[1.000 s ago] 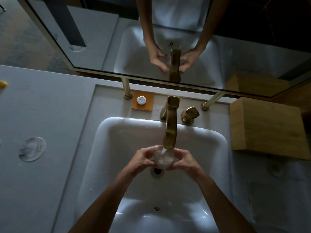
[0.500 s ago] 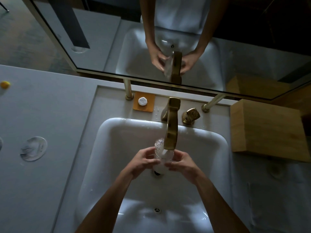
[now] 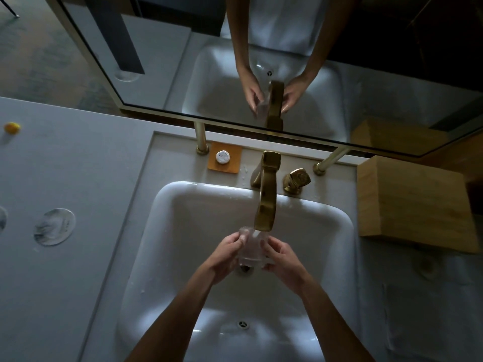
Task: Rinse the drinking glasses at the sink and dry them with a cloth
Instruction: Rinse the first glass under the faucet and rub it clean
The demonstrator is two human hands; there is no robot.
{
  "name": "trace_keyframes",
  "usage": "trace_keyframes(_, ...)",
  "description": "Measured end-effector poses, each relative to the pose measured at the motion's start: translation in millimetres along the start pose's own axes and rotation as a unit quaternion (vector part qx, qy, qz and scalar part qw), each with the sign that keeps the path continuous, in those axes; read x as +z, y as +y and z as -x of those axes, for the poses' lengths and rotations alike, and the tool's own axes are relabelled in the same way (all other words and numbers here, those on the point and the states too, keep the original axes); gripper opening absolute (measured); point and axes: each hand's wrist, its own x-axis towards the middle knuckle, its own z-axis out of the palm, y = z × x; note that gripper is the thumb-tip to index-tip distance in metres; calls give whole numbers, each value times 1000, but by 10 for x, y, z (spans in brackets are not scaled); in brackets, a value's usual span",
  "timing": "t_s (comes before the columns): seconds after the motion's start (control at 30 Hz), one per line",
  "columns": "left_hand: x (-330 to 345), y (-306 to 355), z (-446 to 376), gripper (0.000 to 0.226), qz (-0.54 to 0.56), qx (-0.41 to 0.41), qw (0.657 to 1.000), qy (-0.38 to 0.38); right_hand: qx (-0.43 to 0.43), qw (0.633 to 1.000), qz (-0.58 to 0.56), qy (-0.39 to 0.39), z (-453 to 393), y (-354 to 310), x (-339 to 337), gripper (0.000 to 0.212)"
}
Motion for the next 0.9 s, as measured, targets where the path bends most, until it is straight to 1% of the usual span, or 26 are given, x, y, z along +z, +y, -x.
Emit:
trace_keyframes(0.07, 50, -16, 13, 42, 13, 0, 1000, 8, -15, 998, 55, 10, -5, -4, 38, 30)
trace_keyframes(0.17, 100, -90, 3, 47, 33, 5, 999, 34, -46, 986, 143, 75, -101, 35, 130, 25)
trace_keyframes(0.2, 118, -111, -5, 49, 35, 5, 998, 50, -61, 977, 177, 105, -132, 69, 171, 32)
trace_keyframes(0.27, 189, -139, -15, 50, 44, -7, 995, 87, -78, 960, 220, 151, -184, 185, 255, 64)
trace_keyframes(0.3, 232, -156, -19, 51, 49, -10, 993, 110, -74, 956, 231, 166, -169, 200, 306, 79)
trace_keyframes(0.33, 272, -176, -25, 50, 54, -5, 990, 131, -56, 952, 241, 181, -144, 186, 364, 88)
trace_keyframes(0.37, 299, -200, -33, 49, 59, 5, 987, 148, -51, 951, 241, 187, -140, 195, 406, 94)
trace_keyframes(0.43, 313, -255, -55, 48, 70, 25, 983, 167, -49, 953, 235, 187, -132, 199, 484, 97)
trace_keyframes(0.5, 284, -278, -61, 44, 71, 37, 982, 174, -61, 959, 187, 202, -150, 196, 514, 89)
trace_keyframes(0.57, 249, -279, -61, 40, 73, 54, 982, 167, -25, 979, 52, 195, -273, 267, 479, 72)
trace_keyframes(0.6, 238, -279, -65, 40, 71, 60, 982, 167, -15, 986, -9, 167, -308, 235, 495, 68)
trace_keyframes(0.63, 235, -272, -59, 44, 69, 63, 981, 171, -3, 988, -43, 146, -303, 176, 487, 61)
trace_keyframes(0.7, 245, -256, -52, 57, 70, 63, 981, 172, 14, 987, -85, 134, -322, 107, 477, 50)
trace_keyframes(0.8, 256, -236, -36, 67, 74, 52, 984, 155, 46, 974, -152, 162, -364, 138, 437, 56)
trace_keyframes(0.9, 260, -219, -27, 80, 78, 55, 984, 150, 44, 972, -182, 145, -352, 166, 453, 57)
